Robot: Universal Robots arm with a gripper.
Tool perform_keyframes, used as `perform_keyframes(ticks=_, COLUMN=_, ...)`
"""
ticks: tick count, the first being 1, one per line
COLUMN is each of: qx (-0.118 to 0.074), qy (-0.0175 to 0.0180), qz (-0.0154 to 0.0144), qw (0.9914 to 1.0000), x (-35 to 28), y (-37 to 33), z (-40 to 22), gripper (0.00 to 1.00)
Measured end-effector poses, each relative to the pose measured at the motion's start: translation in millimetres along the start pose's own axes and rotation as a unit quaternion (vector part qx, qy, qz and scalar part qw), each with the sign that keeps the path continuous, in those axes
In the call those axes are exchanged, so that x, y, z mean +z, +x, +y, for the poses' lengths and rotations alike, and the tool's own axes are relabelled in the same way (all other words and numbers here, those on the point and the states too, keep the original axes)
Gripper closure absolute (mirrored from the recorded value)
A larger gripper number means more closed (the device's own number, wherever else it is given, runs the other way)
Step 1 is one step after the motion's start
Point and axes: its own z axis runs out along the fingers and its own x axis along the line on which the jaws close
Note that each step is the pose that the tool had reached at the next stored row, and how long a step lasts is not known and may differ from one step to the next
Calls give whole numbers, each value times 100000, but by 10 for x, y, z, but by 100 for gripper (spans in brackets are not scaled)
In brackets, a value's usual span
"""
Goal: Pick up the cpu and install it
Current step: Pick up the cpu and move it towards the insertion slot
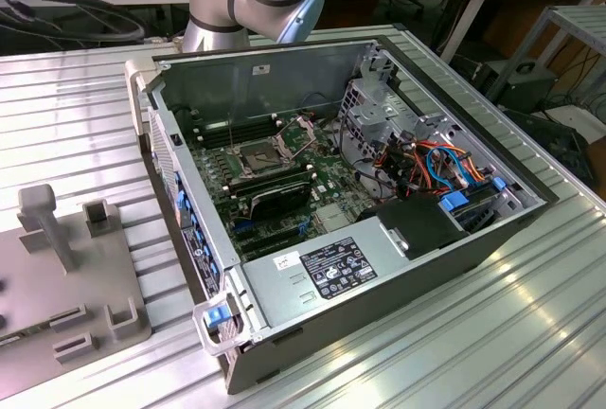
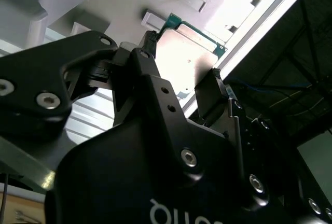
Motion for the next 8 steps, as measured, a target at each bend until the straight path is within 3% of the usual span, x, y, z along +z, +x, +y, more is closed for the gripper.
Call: perform_keyframes(ticks=8, qx=0, qy=-8, qz=-2, qw=100000, x=-102, y=0, z=3, gripper=45)
